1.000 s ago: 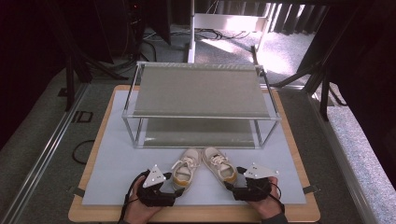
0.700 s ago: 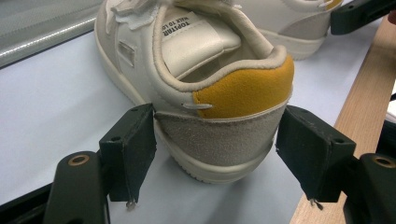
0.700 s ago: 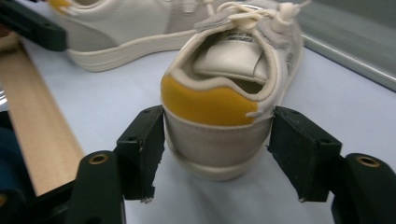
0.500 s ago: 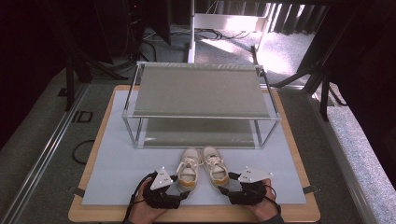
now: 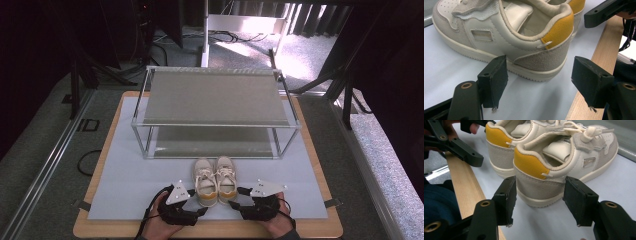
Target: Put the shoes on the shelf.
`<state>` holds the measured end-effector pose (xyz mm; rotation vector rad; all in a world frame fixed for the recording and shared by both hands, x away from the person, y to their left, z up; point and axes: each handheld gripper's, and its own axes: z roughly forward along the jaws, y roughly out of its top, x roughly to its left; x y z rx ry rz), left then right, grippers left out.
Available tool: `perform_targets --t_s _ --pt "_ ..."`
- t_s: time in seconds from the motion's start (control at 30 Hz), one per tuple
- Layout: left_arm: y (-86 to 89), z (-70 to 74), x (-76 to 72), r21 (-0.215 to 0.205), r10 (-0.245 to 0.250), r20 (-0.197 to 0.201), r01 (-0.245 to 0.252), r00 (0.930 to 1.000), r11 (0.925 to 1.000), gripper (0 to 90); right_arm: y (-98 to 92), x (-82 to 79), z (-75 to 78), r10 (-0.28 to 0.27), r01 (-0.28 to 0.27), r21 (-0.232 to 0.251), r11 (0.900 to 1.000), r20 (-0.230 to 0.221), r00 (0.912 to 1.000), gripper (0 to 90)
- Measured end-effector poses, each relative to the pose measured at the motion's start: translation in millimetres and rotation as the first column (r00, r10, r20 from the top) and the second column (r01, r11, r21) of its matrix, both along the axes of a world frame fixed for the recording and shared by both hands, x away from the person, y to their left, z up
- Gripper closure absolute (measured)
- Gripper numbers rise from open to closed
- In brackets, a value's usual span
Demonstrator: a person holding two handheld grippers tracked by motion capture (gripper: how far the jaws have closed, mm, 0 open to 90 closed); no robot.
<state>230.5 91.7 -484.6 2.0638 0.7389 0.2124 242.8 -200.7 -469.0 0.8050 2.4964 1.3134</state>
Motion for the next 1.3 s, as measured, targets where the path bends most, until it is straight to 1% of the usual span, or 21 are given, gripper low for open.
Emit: perform_targets --t_s 0.1,0.2,0.23,0.3,0.37,0.4,0.43,0.5,0.6,0.63,0.73,0.77,0.83,0.93,1.0,1.07,1.1,1.17,1.23,1.27,1.3 --pt "0.8 0.2 -0.2 -0.001 0.000 -0.003 0.000 1.0000 1.0000 28.8 -1.6 0.8 -0.5 -0.002 0.002 0.012 1.000 -0.006 1.0000 45.5" --pt "3.8 2.3 -1.5 -0.012 0.000 -0.002 0.000 1.0000 0.9999 28.8 -2.3 0.7 0.9 0.002 -0.002 0.008 1.000 -0.003 1.0000 45.3" --pt "5.8 4.2 -2.3 -0.017 0.003 0.003 -0.003 1.0000 0.9999 28.9 -3.6 -0.4 4.1 0.003 -0.003 0.021 1.000 0.003 1.0000 46.2" --pt "11.5 9.5 -3.3 -0.046 0.005 0.006 -0.005 1.0000 0.9989 29.0 -6.7 -1.6 10.6 -0.003 0.002 0.035 0.999 0.024 0.9997 48.0" --pt "18.1 15.6 -2.9 -0.093 0.008 0.001 -0.008 1.0000 0.9956 31.2 -10.3 -1.2 17.4 -0.026 0.023 0.053 0.998 0.042 0.9988 51.1" --pt "21.3 20.5 -2.8 -0.113 0.026 0.009 -0.024 0.9996 0.9933 31.8 -11.7 -0.6 20.5 -0.039 0.036 0.061 0.997 0.043 0.9983 52.8" --pt "22.5 22.8 -2.3 -0.116 0.035 0.014 -0.034 0.9993 0.9927 32.7 -12.7 1.4 24.0 -0.060 0.057 0.067 0.996 0.047 0.9971 54.5" --pt "23.1 27.9 0.2 -0.108 0.069 0.024 -0.066 0.9973 0.9919 33.8 -11.9 4.6 27.0 -0.073 0.069 0.066 0.995 0.049 0.9962 56.2" --pt "20.4 30.3 7.1 -0.068 0.119 0.043 -0.116 0.9920 0.9909 34.9 -6.6 10.3 30.3 -0.087 0.085 0.059 0.995 0.049 0.9950 56.9" --pt "19.4 30.3 9.6 -0.072 0.121 0.041 -0.117 0.9919 0.9905 36.3 -4.2 12.0 31.0 -0.089 0.086 0.054 0.995 0.054 0.9945 56.9" --pt "15.3 30.5 15.6 -0.071 0.144 0.045 -0.141 0.9885 0.9875 39.2 3.2 17.0 31.5 -0.103 0.102 0.019 0.995 0.068 0.9923 56.7" --pt "13.4 30.5 17.2 -0.068 0.154 0.046 -0.150 0.9871 0.9863 39.9 4.6 18.3 31.2 -0.107 0.107 0.016 0.994 0.066 0.9920 56.6" --pt "9.6 30.6 20.1 -0.049 0.162 0.045 -0.160 0.9858 0.9859 41.2 7.9 21.6 30.3 -0.120 0.120 0.004 0.993 0.064 0.9907 56.6" --pt "5.2 29.3 25.6 -0.039 0.169 0.014 -0.168 0.9856 0.9851 46.4 11.1 24.3 28.6 -0.128 0.129 -0.018 0.991 0.065 0.9897 56.3" --pt "2.3 28.6 28.5 -0.033 0.195 -0.003 -0.195 0.9809 0.9804 48.9 13.0 26.0 26.9 -0.133 0.135 -0.034 0.990 0.062 0.9892 56.2" --pt "0.5 28.6 30.0 -0.032 0.207 -0.010 -0.207 0.9783 0.9778 49.8 14.9 27.4 25.2 -0.142 0.146 -0.051 0.988 0.062 0.9878 56.6" --pt "-0.7 28.7 30.7 -0.026 0.219 -0.018 -0.219 0.9756 0.9753 50.4 15.5 27.7 24.8 -0.146 0.150 -0.055 0.987 0.062 0.9873 57.6" --pt "-2.2 28.8 31.7 -0.027 0.229 -0.028 -0.230 0.9730 0.9729 51.2 17.2 28.1 23.8 -0.156 0.160 -0.067 0.985 0.062 0.9858 58.4" --pt "-2.2 28.8 31.7 -0.027 0.229 -0.028 -0.230 0.9730 0.9729 51.7 18.5 27.7 23.1 -0.164 0.168 -0.077 0.983 0.059 0.9847 58.4" --pt "-4.9 28.6 32.1 -0.022 0.242 -0.033 -0.243 0.9696 0.9697 51.7 18.5 27.7 23.1 -0.164 0.168 -0.077 0.983 0.059 0.9847 58.6" --pt "-7.1 27.8 32.4 -0.017 0.248 -0.036 -0.248 0.9682 0.9685 53.2 20.9 27.2 21.3 -0.172 0.176 -0.079 0.981 0.052 0.9837 59.3"
